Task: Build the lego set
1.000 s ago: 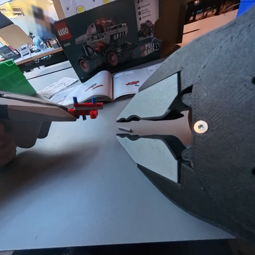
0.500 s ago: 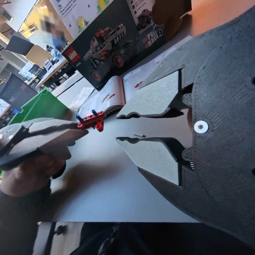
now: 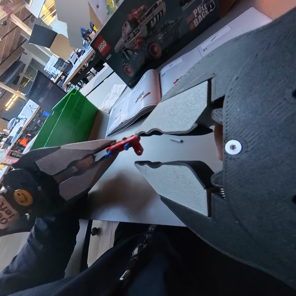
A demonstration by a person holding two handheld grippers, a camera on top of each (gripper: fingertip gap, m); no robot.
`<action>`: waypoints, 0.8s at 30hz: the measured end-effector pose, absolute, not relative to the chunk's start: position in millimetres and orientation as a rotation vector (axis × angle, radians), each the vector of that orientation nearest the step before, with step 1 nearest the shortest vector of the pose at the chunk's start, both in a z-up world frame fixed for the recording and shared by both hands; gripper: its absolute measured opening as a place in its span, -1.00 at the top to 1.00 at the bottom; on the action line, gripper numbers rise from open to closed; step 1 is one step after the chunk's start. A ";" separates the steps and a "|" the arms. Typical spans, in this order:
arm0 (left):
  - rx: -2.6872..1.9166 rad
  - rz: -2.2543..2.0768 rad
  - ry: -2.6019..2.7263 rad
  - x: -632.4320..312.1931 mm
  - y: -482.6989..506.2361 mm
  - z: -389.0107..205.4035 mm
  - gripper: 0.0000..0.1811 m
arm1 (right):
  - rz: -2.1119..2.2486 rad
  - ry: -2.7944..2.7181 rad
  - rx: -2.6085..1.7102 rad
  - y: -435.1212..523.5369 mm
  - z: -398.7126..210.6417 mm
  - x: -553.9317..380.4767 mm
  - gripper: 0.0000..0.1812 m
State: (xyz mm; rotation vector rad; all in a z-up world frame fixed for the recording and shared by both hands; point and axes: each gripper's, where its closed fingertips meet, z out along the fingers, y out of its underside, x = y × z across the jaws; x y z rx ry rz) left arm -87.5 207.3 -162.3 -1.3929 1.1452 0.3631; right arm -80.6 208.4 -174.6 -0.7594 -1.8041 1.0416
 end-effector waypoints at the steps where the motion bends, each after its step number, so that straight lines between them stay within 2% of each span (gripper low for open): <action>1: -1.372 0.422 1.160 -88.7 208.3 -163.0 0.95 | 1.046 -1.803 -0.757 207.8 -174.1 -80.3 0.68; 3: -1.329 0.486 1.173 -87.6 208.2 -161.4 0.96 | 1.046 -1.791 -0.762 209.3 -172.7 -80.5 0.69; 5: -1.322 0.501 1.175 -87.3 208.6 -162.1 0.96 | 1.025 -1.776 -0.773 212.9 -171.8 -81.7 0.79; 10: -1.378 0.489 1.155 -90.2 212.6 -170.5 0.95 | 0.972 -1.774 -0.776 216.1 -174.1 -83.2 0.80; 13: -1.399 0.457 1.170 -85.1 211.9 -176.6 0.88 | 0.966 -1.760 -0.777 218.2 -172.6 -83.7 0.91; 21: -1.443 0.482 1.150 -89.4 217.9 -180.9 0.88 | 0.956 -1.773 -0.881 224.7 -180.5 -90.4 0.92; 24: -1.465 0.492 1.113 -93.8 220.5 -178.6 0.78 | 1.030 -1.736 -0.975 226.7 -177.0 -95.9 0.92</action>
